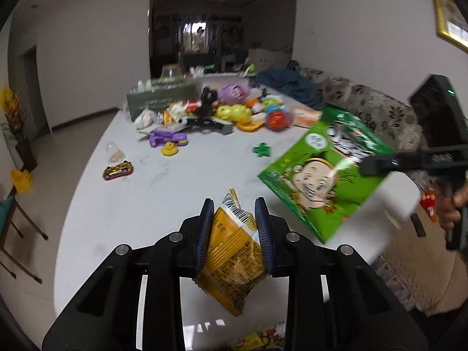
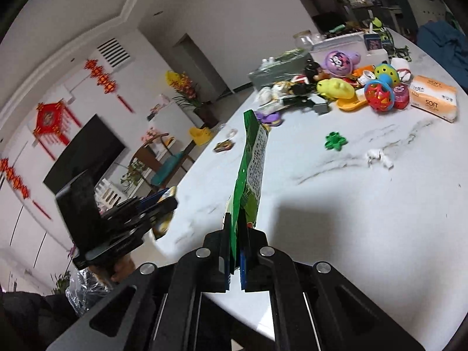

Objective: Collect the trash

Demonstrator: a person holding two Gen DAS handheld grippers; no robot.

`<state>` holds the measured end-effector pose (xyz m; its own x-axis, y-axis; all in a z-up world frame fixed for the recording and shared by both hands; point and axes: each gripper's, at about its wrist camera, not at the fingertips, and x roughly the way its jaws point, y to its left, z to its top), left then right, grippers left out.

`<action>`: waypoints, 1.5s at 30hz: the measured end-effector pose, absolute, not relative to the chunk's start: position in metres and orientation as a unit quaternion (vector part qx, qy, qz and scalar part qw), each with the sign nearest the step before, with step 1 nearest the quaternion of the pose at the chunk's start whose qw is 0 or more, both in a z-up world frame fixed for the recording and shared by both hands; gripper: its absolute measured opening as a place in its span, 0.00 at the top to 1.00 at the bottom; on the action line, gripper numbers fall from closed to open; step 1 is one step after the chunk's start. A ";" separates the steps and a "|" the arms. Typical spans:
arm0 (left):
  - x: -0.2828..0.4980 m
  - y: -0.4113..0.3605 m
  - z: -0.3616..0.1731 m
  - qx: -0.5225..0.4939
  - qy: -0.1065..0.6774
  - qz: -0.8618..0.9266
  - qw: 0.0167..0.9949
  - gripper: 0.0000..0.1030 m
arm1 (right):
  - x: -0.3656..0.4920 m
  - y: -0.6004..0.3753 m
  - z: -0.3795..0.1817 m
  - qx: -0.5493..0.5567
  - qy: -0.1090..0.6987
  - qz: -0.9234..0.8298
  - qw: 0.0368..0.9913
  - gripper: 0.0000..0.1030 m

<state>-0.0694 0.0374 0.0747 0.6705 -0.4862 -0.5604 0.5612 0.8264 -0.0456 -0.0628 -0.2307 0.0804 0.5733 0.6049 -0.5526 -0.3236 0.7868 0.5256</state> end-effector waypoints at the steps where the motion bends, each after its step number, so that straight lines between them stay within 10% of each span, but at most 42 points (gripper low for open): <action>1: -0.087 0.042 0.077 0.063 0.284 -0.290 0.912 0.72 | -0.076 -0.229 0.083 0.184 0.377 0.273 0.866 0.97; 16: -0.168 0.043 -0.059 0.091 0.429 -0.306 0.845 0.71 | -0.193 -0.176 -0.034 0.118 0.532 0.312 0.778 0.96; 18: -0.162 0.034 -0.107 0.108 0.464 -0.313 0.822 0.70 | -0.185 -0.164 -0.085 0.098 0.564 0.300 0.764 0.89; 20: -0.153 0.025 -0.157 0.134 0.507 -0.325 0.787 0.33 | -0.170 -0.153 -0.142 0.074 0.601 0.291 0.741 0.47; 25: -0.134 0.017 -0.238 0.152 0.584 -0.295 0.741 0.33 | -0.156 -0.139 -0.229 -0.026 0.664 0.243 0.706 0.55; 41: -0.120 0.040 0.022 0.150 0.380 -0.156 0.899 0.13 | -0.169 -0.221 0.075 0.059 0.374 0.273 0.884 0.04; 45: -0.079 0.037 0.064 0.110 0.342 -0.120 0.926 0.12 | -0.134 -0.233 0.117 0.059 0.297 0.216 0.928 0.05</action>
<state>-0.0787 0.0372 0.0642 0.7375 -0.1462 -0.6593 0.2972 0.9469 0.1224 -0.1335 -0.2328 0.1171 0.7297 0.4370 -0.5259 -0.3665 0.8993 0.2388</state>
